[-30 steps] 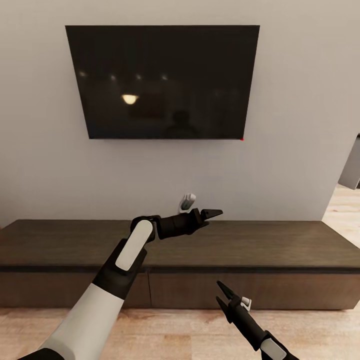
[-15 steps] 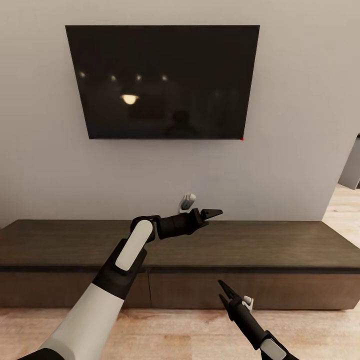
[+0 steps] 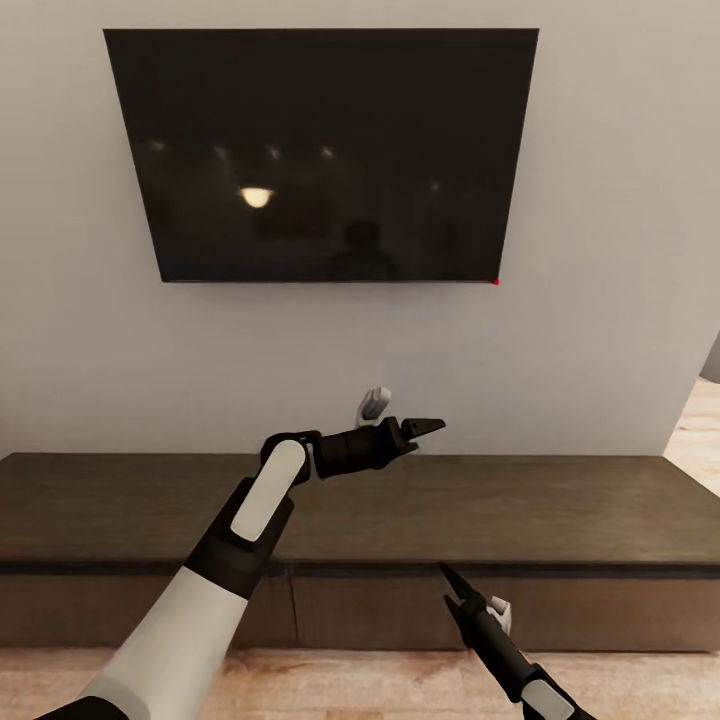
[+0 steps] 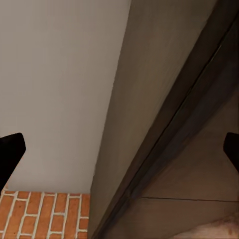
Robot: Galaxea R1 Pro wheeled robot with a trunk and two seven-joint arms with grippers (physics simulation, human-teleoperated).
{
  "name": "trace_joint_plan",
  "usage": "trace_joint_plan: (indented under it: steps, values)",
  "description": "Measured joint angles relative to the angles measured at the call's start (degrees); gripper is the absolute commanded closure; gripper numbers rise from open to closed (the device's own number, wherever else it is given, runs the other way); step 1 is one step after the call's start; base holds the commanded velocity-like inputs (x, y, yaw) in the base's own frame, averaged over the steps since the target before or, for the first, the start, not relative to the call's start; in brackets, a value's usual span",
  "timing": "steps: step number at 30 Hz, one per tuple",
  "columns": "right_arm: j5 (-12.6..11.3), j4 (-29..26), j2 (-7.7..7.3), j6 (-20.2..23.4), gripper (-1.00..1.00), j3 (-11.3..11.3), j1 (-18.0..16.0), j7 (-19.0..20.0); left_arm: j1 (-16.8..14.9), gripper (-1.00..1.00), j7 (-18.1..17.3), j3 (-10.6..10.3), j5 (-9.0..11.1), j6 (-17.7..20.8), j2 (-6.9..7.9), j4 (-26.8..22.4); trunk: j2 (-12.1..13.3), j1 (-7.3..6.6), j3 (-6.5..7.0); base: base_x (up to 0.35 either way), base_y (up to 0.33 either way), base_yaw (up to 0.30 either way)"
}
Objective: Place each of the two pumpkins and all three candles from the living room inside a cabinet in the living room (use any cabinet), then make sure every cabinet is closed, and position the cauldron so it is next to a table in the living room.
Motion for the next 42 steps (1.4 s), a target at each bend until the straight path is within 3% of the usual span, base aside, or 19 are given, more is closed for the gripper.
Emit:
trace_joint_plan:
  steps: [5, 9, 18, 37, 42]
  values:
    - [-3.2, 0.0, 0.00, 0.0, -1.00, -0.1, 0.0, -0.8, 0.0, -1.00, 0.0, 0.0, 0.0, 0.0, 0.00, 0.0, 0.0, 0.01, 0.00, 0.041, 0.000, 0.000]
    - [-4.3, 0.0, 0.00, 0.4, -1.00, -0.1, 0.0, -1.1, 0.0, -1.00, 0.0, 0.0, 0.0, 0.0, 0.00, 0.0, 0.0, 0.01, 0.00, 0.008, 0.000, 0.000]
    - [-4.8, 0.1, 0.00, 3.0, -1.00, -0.1, 0.0, -1.4, 0.0, -1.00, 0.0, -0.1, -0.2, -0.9, 0.00, 0.0, 0.0, -0.01, 0.00, 0.143, 0.000, 0.000]
    - [-4.9, 1.2, 0.00, 3.1, -1.00, -0.1, 0.0, -1.5, 0.0, -1.00, 0.0, -0.1, -0.1, -2.2, 0.00, 0.0, 0.0, 0.01, 0.00, 0.019, 0.000, 0.000]
    - [-4.9, 1.2, 0.00, 3.1, -1.00, -0.1, 0.0, -1.5, 0.0, -1.00, 0.0, -0.1, -0.2, -2.2, 0.00, 0.0, -2.0, 1.11, -0.89, 0.000, 0.000, 0.000]
